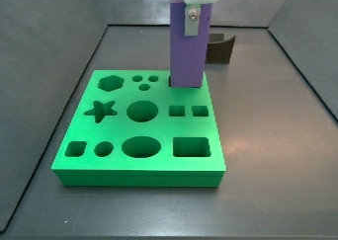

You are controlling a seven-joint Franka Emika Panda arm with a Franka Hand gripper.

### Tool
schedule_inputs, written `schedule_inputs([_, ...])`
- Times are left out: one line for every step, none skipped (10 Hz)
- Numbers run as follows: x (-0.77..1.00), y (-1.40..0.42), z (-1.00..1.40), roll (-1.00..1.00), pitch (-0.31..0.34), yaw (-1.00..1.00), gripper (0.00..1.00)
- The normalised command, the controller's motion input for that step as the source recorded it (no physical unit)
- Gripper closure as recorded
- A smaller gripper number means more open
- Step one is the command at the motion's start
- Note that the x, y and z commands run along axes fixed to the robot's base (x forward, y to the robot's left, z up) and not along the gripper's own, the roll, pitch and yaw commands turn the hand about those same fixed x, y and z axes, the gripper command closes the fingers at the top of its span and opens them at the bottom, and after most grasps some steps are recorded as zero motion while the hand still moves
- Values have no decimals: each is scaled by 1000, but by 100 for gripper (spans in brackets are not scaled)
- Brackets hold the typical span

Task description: Insert the arch object.

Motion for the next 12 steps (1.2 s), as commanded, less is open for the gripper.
schedule_inputs([-57, 63, -143, -34, -61, -483, 100])
schedule_inputs([0, 169, -174, -40, -63, -260, 100])
schedule_inputs([-3, 209, -197, -127, -86, 0, 100])
schedule_inputs([0, 294, -214, -141, -94, 0, 100])
schedule_inputs([0, 320, -197, -141, -96, 74, 100])
schedule_inputs([0, 229, -237, -127, -107, 140, 100])
schedule_inputs([0, 169, -266, -124, -117, 143, 100])
schedule_inputs([0, 77, -300, -121, -107, 111, 100])
schedule_inputs([-23, 57, -309, -160, -104, 60, 100])
schedule_inputs([-71, 57, -271, -183, -104, 23, 100])
schedule_inputs([-66, 20, -229, -139, -80, 11, 100])
schedule_inputs([-63, 0, -231, -104, -60, 3, 100])
